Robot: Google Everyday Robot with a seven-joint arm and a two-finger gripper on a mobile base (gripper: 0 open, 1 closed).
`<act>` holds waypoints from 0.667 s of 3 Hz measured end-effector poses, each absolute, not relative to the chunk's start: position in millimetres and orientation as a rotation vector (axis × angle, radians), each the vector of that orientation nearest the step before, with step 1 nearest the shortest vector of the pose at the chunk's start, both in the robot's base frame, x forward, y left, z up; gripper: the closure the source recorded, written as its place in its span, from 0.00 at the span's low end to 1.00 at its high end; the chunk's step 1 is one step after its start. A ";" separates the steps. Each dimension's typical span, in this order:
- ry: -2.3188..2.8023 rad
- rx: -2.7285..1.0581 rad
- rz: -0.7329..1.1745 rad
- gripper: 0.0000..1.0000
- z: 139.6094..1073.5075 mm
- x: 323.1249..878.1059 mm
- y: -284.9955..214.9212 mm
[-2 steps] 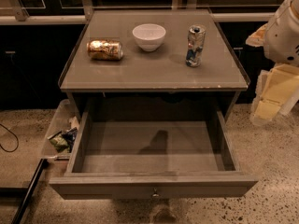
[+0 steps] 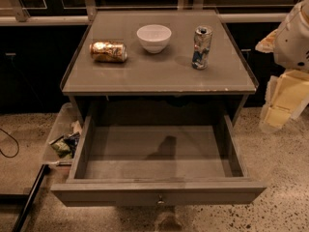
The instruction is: Close top drawer
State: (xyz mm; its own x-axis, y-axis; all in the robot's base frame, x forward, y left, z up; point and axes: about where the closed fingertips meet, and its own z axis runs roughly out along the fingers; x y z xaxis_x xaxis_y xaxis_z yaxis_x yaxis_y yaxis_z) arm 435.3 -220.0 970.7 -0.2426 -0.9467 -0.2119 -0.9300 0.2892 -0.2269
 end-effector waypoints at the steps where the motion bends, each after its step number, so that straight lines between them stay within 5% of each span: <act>1: 2.245 -1.731 0.029 0.00 938.9 415.0 -215.5; 2: 2.245 -1.739 0.136 0.19 882.4 380.5 -214.5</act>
Offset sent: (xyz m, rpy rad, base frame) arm -0.1070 0.0020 -0.1881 0.1645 0.2249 0.0532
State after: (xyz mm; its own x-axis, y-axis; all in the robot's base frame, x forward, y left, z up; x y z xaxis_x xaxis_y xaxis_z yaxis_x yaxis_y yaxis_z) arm 380.5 -214.5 882.4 -0.2241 -0.9307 -0.2892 -0.9588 0.2637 -0.1058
